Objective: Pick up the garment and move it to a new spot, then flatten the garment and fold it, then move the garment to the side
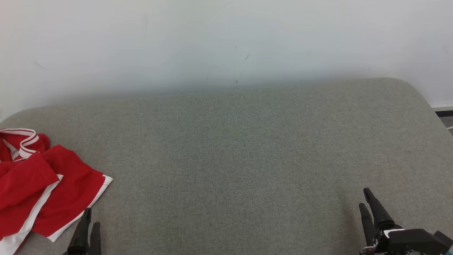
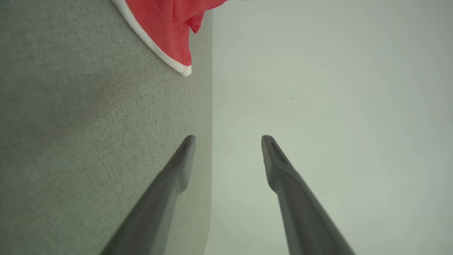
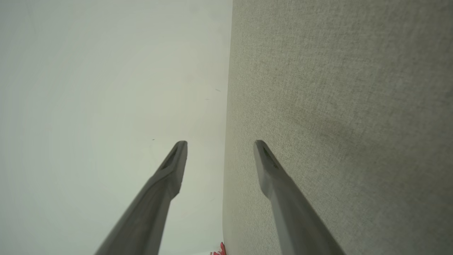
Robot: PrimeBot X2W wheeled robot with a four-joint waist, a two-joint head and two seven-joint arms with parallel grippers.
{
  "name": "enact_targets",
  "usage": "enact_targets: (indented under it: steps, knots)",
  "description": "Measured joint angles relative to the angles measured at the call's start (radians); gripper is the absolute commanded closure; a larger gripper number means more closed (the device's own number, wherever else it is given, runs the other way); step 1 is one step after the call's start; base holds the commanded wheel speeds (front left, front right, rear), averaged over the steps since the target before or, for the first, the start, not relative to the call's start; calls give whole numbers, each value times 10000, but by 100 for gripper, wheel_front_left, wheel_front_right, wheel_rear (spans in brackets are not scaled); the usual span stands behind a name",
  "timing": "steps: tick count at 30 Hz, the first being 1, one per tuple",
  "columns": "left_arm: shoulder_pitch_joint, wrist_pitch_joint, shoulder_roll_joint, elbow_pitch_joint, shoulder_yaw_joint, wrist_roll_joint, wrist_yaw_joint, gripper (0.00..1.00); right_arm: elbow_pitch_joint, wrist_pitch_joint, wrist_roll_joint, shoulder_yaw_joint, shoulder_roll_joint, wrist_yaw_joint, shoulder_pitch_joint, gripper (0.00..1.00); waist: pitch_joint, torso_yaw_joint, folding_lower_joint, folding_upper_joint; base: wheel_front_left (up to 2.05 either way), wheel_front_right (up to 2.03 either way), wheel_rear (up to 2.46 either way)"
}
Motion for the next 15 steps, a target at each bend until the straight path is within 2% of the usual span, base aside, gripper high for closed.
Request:
enact_targets:
  steps: [15]
  knots:
    - [-11, -577, 25, -2, -359, 385, 4, 0, 21, -558, -583, 420, -23, -13, -140, 0, -145, -27, 0, 0, 0, 0, 0]
